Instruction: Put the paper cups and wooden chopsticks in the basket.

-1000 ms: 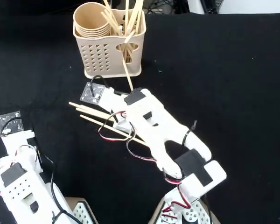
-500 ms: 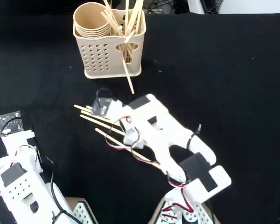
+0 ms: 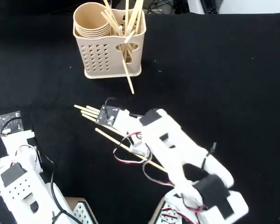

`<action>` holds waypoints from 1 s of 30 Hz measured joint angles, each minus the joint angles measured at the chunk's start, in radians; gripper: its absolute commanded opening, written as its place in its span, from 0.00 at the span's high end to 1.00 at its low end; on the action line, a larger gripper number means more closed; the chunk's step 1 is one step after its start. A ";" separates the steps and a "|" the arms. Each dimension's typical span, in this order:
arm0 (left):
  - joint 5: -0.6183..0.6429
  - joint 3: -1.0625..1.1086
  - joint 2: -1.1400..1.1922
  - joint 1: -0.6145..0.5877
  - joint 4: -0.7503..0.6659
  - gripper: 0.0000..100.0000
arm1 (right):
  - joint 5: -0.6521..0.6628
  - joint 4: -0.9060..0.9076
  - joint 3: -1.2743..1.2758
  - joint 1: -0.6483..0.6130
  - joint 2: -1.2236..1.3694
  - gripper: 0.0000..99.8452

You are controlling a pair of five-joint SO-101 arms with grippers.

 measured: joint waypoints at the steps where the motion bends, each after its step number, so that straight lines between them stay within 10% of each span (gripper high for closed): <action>1: 0.000 0.000 0.000 0.000 0.000 0.91 | 0.000 0.002 0.012 -0.015 -0.015 0.91; 8: 0.000 0.000 0.000 0.000 0.000 0.91 | -0.040 -0.014 0.032 -0.072 -0.029 0.77; 30: 0.000 -0.035 0.000 0.000 0.000 0.91 | -0.072 -0.112 -0.084 -0.089 0.212 0.99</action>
